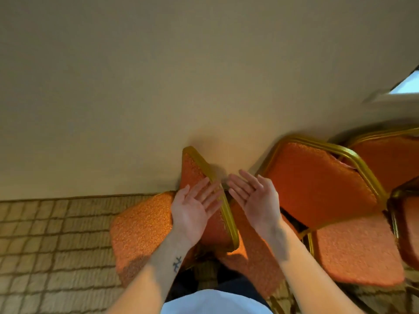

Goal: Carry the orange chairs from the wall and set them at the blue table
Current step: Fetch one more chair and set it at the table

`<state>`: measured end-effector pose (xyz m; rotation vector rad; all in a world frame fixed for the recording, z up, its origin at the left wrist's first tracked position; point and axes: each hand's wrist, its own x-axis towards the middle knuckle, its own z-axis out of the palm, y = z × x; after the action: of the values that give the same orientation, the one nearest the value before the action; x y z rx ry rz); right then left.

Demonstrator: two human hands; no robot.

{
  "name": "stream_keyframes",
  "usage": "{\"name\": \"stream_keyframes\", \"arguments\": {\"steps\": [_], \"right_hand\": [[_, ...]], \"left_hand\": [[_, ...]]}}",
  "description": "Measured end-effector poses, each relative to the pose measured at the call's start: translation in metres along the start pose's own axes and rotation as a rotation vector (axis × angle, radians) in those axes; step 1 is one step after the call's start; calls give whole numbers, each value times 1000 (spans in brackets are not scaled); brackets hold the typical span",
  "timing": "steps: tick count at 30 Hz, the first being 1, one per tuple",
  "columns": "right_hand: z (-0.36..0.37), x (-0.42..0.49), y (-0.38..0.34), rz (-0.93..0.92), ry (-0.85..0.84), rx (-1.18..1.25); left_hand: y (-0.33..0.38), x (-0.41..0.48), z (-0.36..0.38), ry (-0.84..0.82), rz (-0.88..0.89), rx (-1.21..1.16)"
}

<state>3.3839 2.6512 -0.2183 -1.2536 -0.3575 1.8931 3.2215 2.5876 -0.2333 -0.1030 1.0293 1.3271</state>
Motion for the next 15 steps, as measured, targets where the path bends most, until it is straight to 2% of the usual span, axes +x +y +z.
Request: {"name": "stream_keyframes", "arguments": {"steps": [7, 15], "right_hand": [[2, 50, 3, 112, -102, -178], [7, 72, 3, 154, -175, -233]], "left_hand": [[-20, 15, 3, 138, 92, -54], [-18, 29, 0, 233, 100, -80]]}}
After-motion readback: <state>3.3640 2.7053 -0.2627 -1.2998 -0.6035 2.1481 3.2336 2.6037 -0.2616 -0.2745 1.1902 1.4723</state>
